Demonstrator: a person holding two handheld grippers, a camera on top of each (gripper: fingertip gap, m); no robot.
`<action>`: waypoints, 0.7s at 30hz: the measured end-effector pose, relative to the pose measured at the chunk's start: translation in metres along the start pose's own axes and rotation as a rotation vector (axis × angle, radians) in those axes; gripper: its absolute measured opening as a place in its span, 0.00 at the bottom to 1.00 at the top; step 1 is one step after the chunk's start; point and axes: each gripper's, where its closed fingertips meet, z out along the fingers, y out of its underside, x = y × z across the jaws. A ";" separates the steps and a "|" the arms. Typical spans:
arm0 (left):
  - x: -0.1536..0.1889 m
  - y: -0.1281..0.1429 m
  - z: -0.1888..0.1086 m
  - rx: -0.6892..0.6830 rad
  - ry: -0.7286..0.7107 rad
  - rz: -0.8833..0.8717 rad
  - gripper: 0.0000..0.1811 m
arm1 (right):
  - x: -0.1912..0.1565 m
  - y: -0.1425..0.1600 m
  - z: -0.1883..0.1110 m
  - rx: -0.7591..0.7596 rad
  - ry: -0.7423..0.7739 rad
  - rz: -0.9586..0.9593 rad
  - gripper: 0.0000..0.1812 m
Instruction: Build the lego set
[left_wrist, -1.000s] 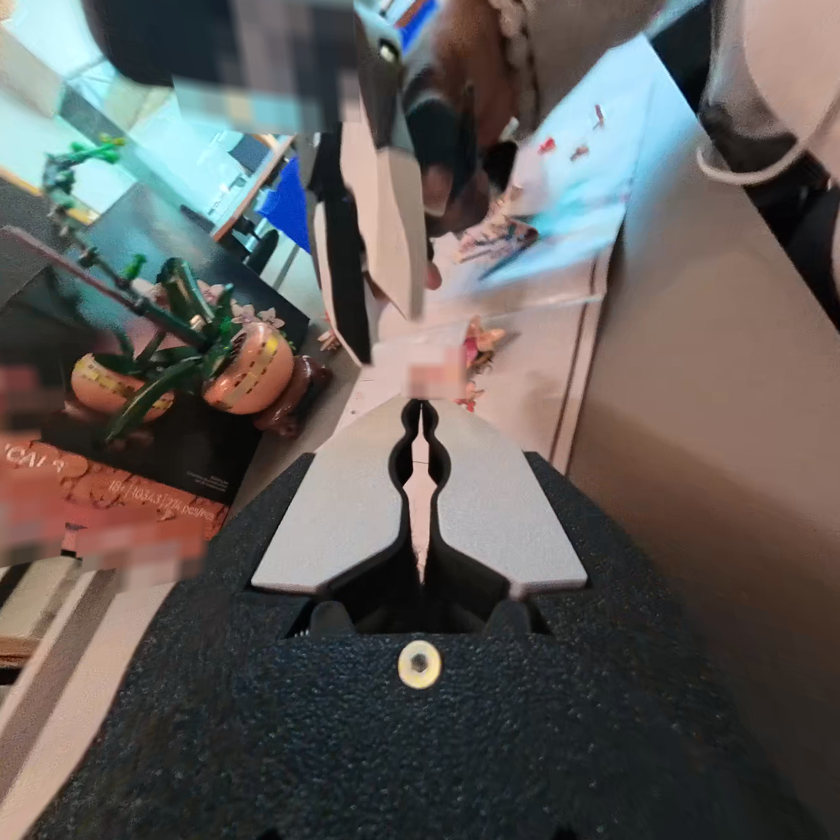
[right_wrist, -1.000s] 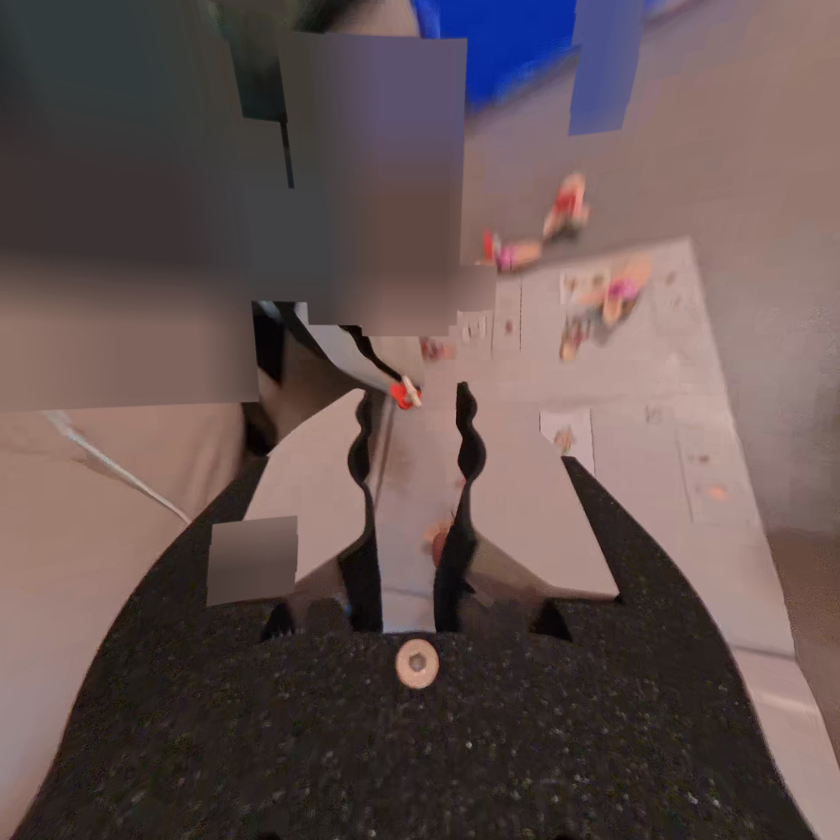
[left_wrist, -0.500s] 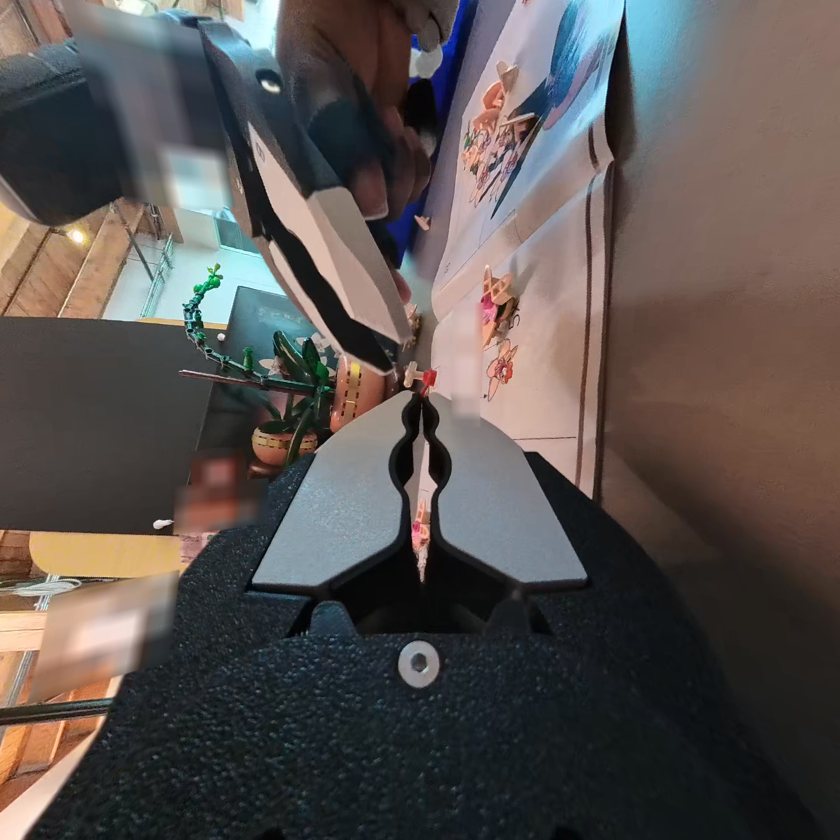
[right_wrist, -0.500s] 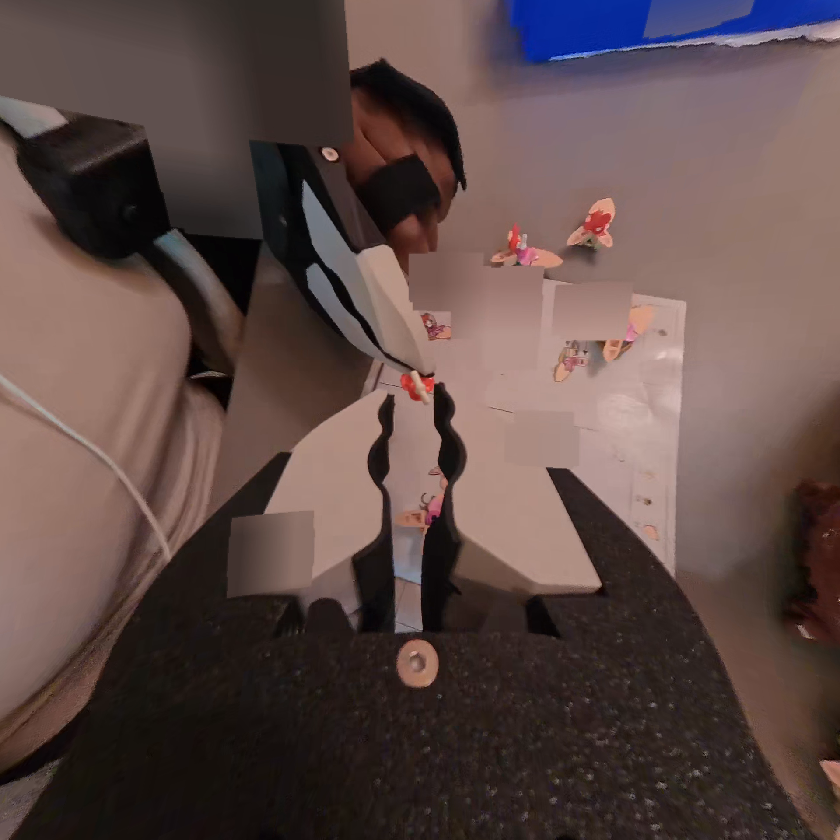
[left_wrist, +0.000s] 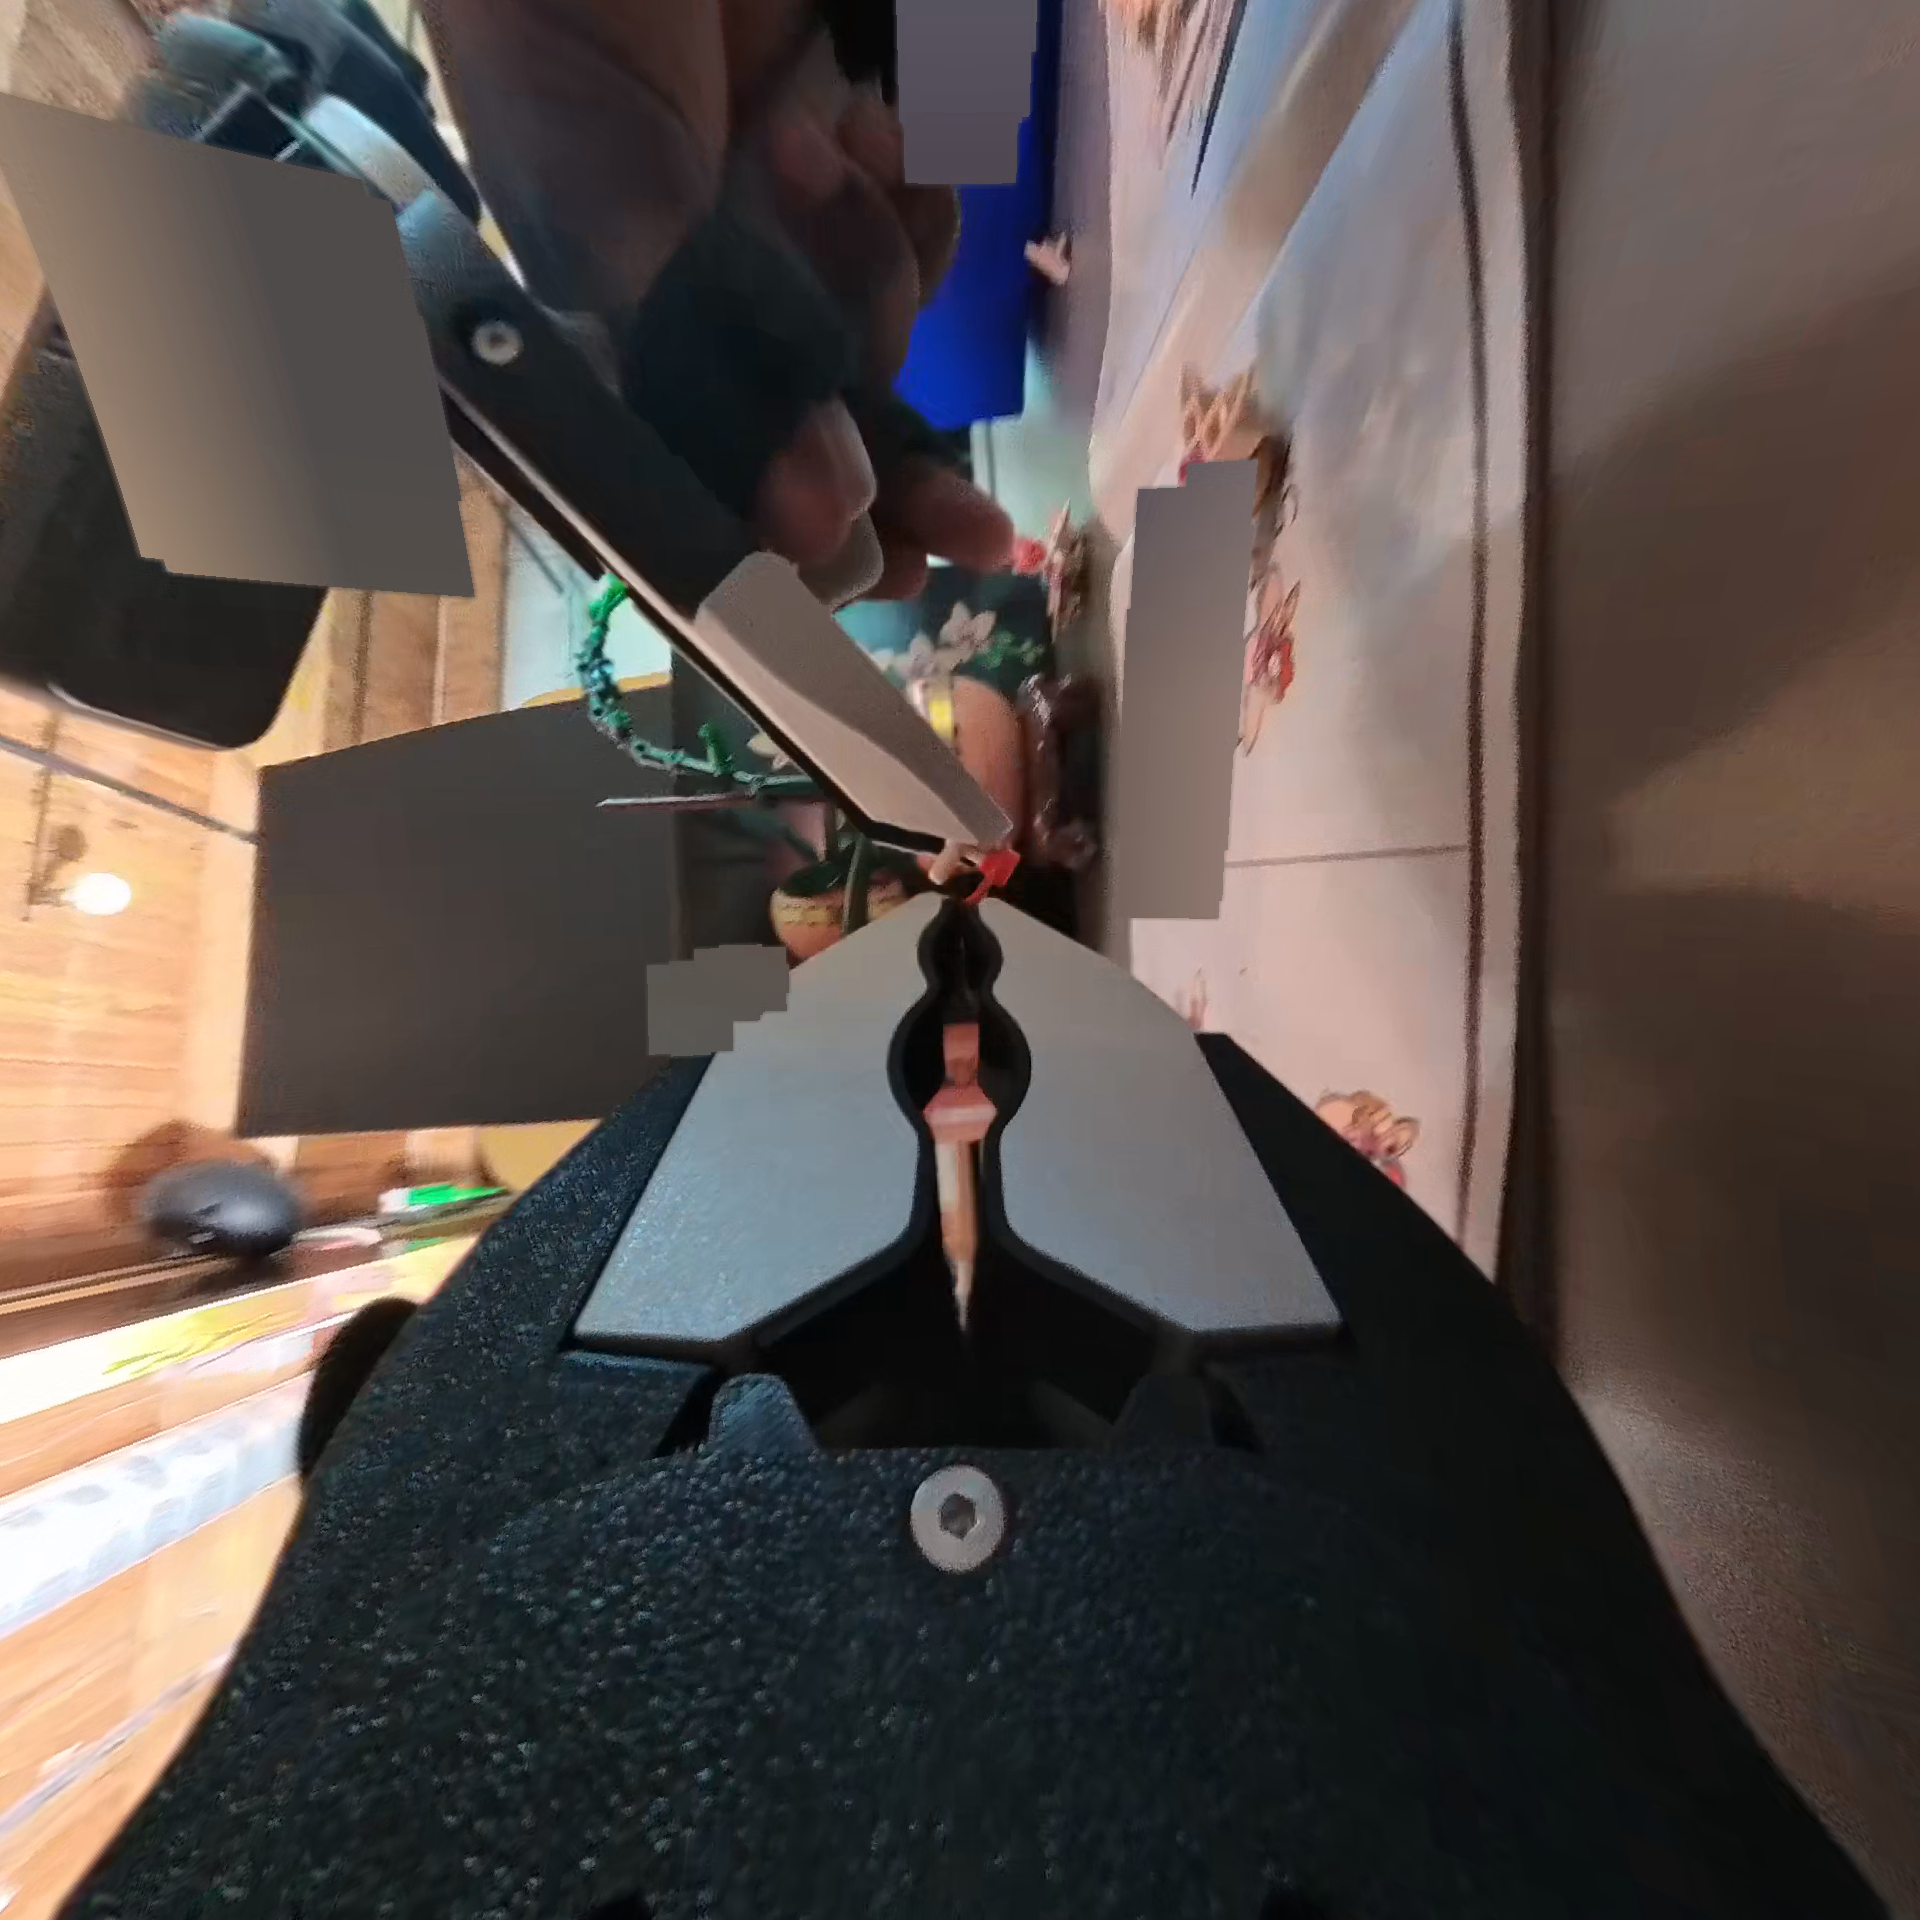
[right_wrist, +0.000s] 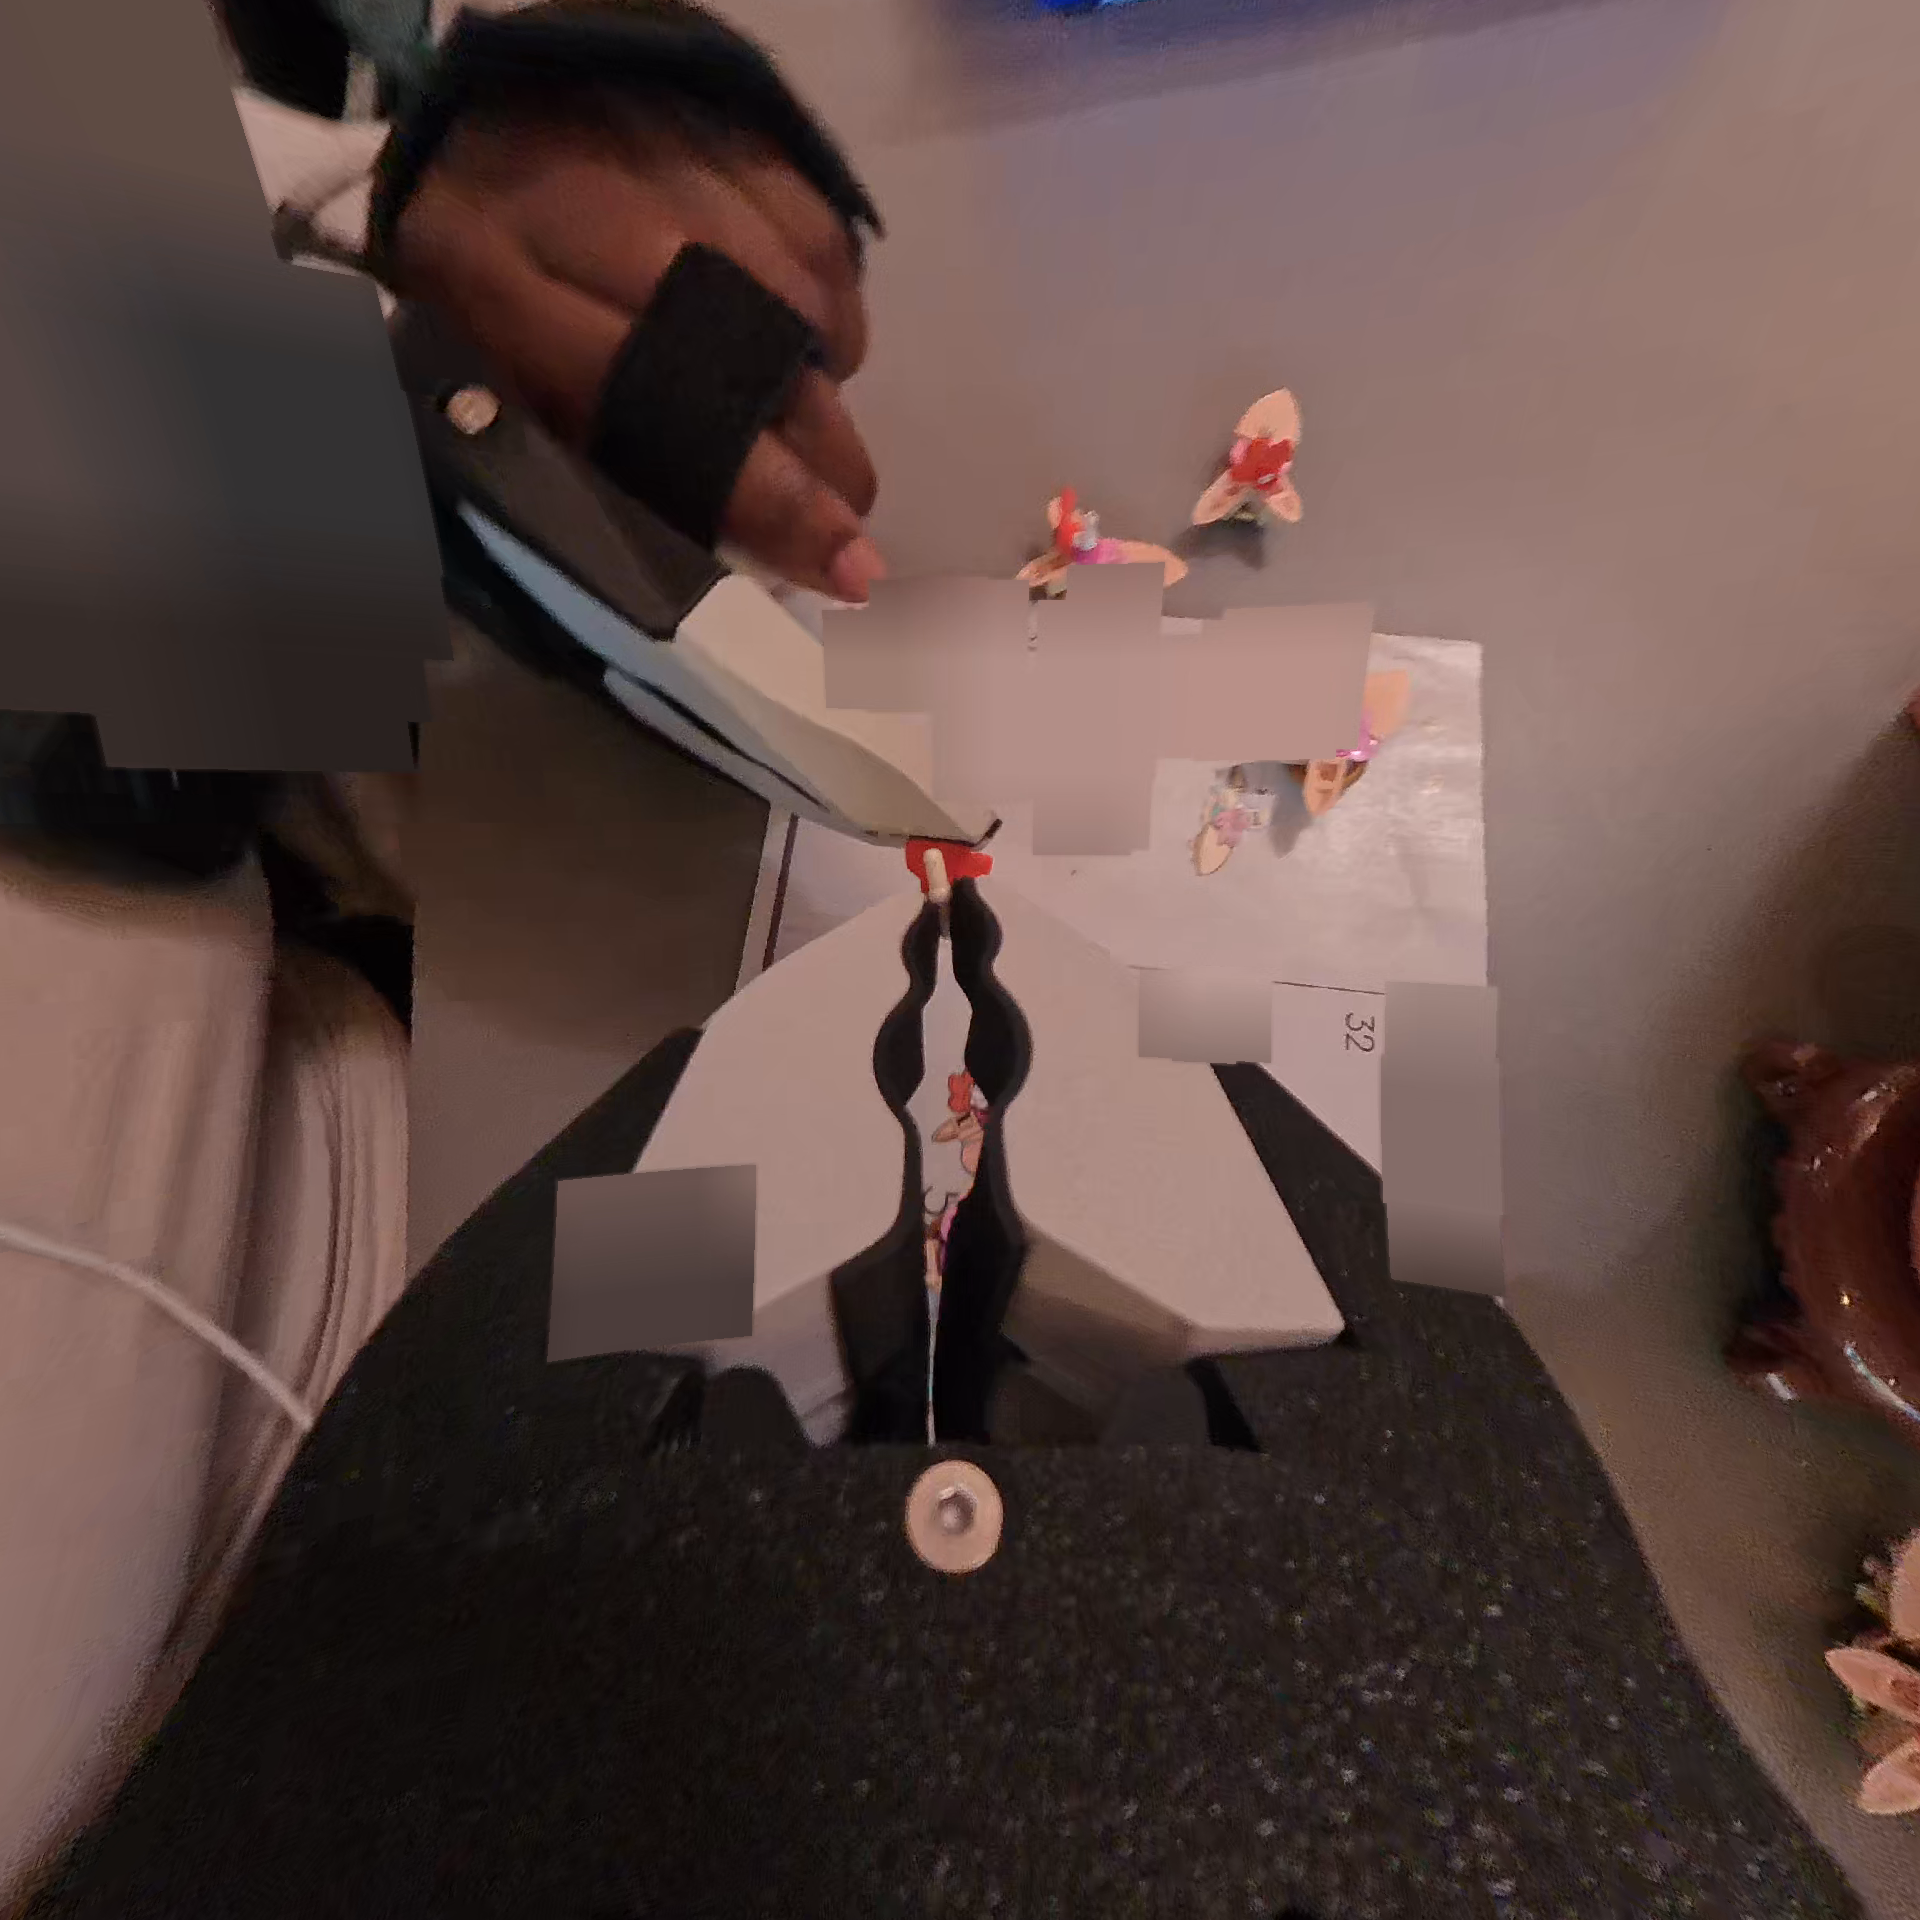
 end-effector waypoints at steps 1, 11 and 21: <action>-0.002 0.003 0.000 -0.027 -0.018 0.032 0.00 | 0.002 -0.002 0.001 0.016 0.021 0.028 0.01; -0.016 0.014 0.001 -0.146 -0.154 0.143 0.00 | 0.008 -0.016 -0.002 0.180 0.113 0.136 0.01; -0.017 0.023 0.008 0.035 0.164 -1.168 0.04 | 0.030 -0.029 -0.038 0.057 0.470 -0.664 0.01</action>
